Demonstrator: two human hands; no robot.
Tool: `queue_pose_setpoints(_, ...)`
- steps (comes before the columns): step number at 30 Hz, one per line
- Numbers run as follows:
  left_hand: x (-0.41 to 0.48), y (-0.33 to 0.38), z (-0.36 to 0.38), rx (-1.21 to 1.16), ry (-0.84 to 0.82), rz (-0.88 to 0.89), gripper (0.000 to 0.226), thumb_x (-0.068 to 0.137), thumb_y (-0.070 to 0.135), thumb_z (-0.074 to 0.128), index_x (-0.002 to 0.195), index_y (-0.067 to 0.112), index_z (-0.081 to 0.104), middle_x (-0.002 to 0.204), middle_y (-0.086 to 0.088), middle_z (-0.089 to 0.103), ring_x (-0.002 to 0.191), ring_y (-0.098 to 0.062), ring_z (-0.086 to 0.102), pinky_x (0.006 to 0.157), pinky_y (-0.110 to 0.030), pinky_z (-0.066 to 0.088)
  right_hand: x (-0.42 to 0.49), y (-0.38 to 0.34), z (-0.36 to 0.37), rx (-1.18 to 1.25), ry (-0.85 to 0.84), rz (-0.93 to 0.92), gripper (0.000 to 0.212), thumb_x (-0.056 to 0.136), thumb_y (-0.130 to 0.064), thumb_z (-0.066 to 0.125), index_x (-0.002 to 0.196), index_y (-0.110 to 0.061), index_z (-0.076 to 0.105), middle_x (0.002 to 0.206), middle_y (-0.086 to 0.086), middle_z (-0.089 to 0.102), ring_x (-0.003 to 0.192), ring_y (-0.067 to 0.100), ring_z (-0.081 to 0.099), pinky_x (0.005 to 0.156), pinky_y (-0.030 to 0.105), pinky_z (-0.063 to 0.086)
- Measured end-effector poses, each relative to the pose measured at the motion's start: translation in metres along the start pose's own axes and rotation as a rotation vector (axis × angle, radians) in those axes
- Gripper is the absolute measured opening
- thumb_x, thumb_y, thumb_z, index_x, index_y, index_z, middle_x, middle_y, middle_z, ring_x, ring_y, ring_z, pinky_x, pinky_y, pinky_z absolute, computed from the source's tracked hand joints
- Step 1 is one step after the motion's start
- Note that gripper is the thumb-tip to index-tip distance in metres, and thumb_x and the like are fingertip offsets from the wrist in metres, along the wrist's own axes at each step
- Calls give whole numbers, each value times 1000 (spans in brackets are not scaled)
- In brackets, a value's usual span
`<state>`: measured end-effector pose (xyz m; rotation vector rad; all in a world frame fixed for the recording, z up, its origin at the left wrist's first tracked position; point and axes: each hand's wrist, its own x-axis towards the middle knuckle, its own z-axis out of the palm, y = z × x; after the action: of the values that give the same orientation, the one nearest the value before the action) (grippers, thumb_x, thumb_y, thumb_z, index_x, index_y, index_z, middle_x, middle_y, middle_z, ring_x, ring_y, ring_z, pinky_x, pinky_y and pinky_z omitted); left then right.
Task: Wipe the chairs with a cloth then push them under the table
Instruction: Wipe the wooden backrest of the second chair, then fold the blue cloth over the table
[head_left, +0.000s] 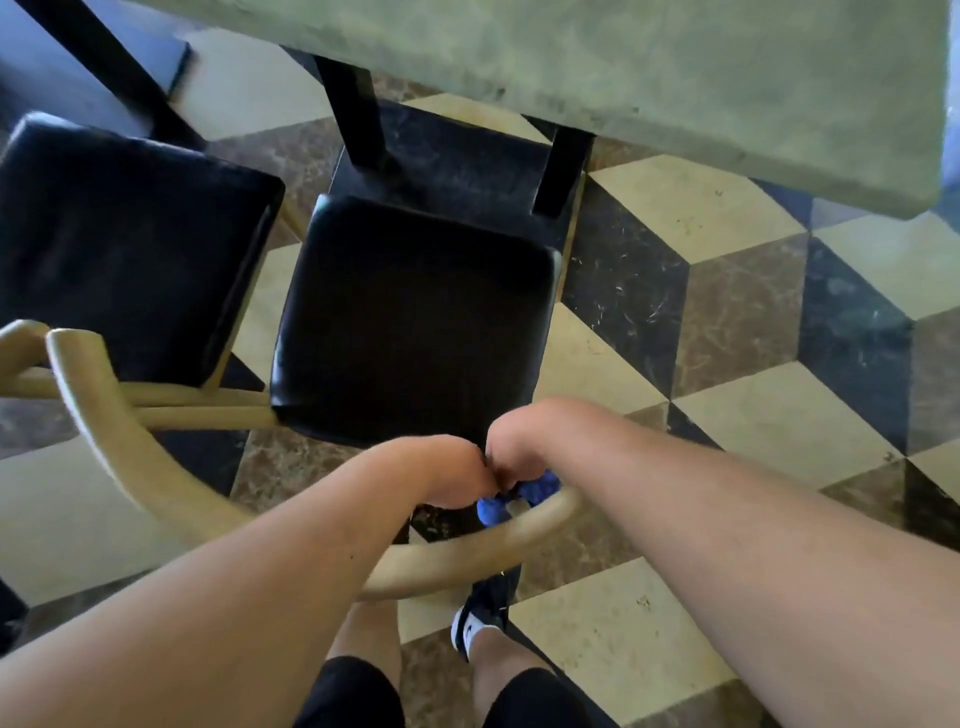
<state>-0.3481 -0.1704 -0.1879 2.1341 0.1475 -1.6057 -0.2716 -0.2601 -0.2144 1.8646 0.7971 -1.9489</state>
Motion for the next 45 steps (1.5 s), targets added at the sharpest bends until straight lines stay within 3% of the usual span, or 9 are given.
queue_pose_setpoints(5, 58, -15, 1, -97, -71, -145, 34, 104, 8, 49, 136, 2, 59, 135, -16, 62, 119, -36, 60, 87, -31, 44, 56, -4, -3, -38, -7, 14, 23, 100, -17, 64, 78, -16, 71, 62, 0, 71, 67, 20, 67, 73, 34, 50)
queue_pose_setpoints(9, 95, -23, 2, -285, -98, -253, 36, 104, 3, 48, 139, -1, 57, 134, -17, 62, 111, -36, 61, 50, -15, 43, 83, -2, -13, -131, 37, 4, 35, 99, -23, 64, 65, -22, 60, 43, -9, 58, 51, 14, 55, 55, 23, 44)
queue_pose_setpoints(13, 103, -37, 1, -383, -43, -249, 36, 107, 13, 43, 139, 4, 58, 139, -14, 61, 126, -34, 59, 105, -37, 47, 92, 9, -17, 68, 86, 17, 16, 98, -22, 62, 89, -12, 70, 83, 4, 65, 76, 26, 56, 73, 34, 51)
queue_pose_setpoints(23, 18, -75, -65, -804, 201, -186, 73, 91, 70, 60, 147, 24, 51, 126, -5, 65, 114, -26, 63, 102, -41, 51, -21, 8, -51, 767, 809, -59, 30, 106, -24, 43, 102, -34, 71, 79, -6, 68, 72, 17, 63, 50, 24, 42)
queue_pose_setpoints(26, -29, -88, -96, -834, 341, -65, 94, 75, 74, 75, 150, 24, 49, 140, -2, 62, 124, -21, 60, 103, -31, 45, -81, -8, -67, 1047, 907, -193, 29, 108, -23, 44, 98, -31, 71, 92, -1, 74, 87, 21, 68, 74, 29, 55)
queue_pose_setpoints(28, -63, -92, -119, -951, 374, 143, 91, 68, 69, 82, 142, 23, 57, 133, 3, 68, 121, -16, 64, 110, -32, 44, -123, -21, -79, 1374, 901, -367, 31, 110, -18, 41, 110, -20, 72, 108, 12, 77, 106, 33, 71, 99, 49, 55)
queue_pose_setpoints(32, -132, -88, -165, -1010, 455, 386, 67, 65, 59, 91, 119, 27, 66, 101, 20, 78, 97, 2, 72, 87, -15, 53, -194, -46, -99, 1785, 758, -650, 34, 113, -22, 34, 125, -18, 65, 119, 16, 75, 106, 37, 73, 87, 50, 60)
queue_pose_setpoints(40, -212, -60, -223, -628, 852, 329, 15, 88, 45, 74, 79, 33, 73, 72, 6, 71, 59, -4, 55, 62, -30, 47, -254, -56, -127, 2030, 700, -835, 50, 111, -37, 37, 131, -2, 66, 128, 22, 70, 119, 34, 68, 99, 45, 53)
queue_pose_setpoints(45, -239, -43, -228, -742, 775, 359, 17, 87, 36, 78, 102, 34, 72, 90, 15, 77, 75, 1, 68, 70, -20, 51, -269, -60, -132, 1971, 622, -985, 55, 104, -45, 55, 136, 0, 60, 134, 19, 68, 125, 31, 64, 109, 45, 47)
